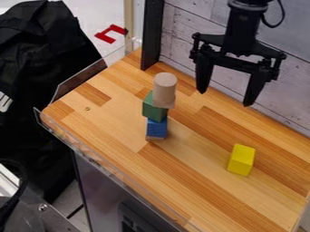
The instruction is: Put the cylinderon the surface of the table
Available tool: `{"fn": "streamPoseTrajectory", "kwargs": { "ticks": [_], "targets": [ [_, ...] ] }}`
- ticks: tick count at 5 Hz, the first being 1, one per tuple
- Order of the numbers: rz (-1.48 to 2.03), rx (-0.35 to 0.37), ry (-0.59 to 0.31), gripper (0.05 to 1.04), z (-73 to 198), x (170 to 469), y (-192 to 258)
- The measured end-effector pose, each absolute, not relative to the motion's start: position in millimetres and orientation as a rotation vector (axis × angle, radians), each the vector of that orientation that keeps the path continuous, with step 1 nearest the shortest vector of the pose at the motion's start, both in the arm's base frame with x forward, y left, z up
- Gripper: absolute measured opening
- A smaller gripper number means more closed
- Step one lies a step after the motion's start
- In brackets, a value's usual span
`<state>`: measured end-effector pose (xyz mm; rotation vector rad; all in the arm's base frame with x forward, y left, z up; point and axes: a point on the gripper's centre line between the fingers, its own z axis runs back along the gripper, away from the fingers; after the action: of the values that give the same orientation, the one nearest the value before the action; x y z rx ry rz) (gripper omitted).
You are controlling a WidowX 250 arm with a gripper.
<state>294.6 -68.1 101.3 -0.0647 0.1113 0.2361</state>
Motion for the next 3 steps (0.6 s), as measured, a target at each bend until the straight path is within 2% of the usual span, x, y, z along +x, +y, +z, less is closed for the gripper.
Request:
{"fn": "streamPoseTrajectory", "kwargs": {
  "ticks": [2, 3],
  "targets": [
    [0.229, -0.048, 0.153, 1.000, 91.7, 291.2, -62.9],
    [0.236, -0.037, 0.126, 1.000, 99.5, 299.1, -58.8]
  ]
}}
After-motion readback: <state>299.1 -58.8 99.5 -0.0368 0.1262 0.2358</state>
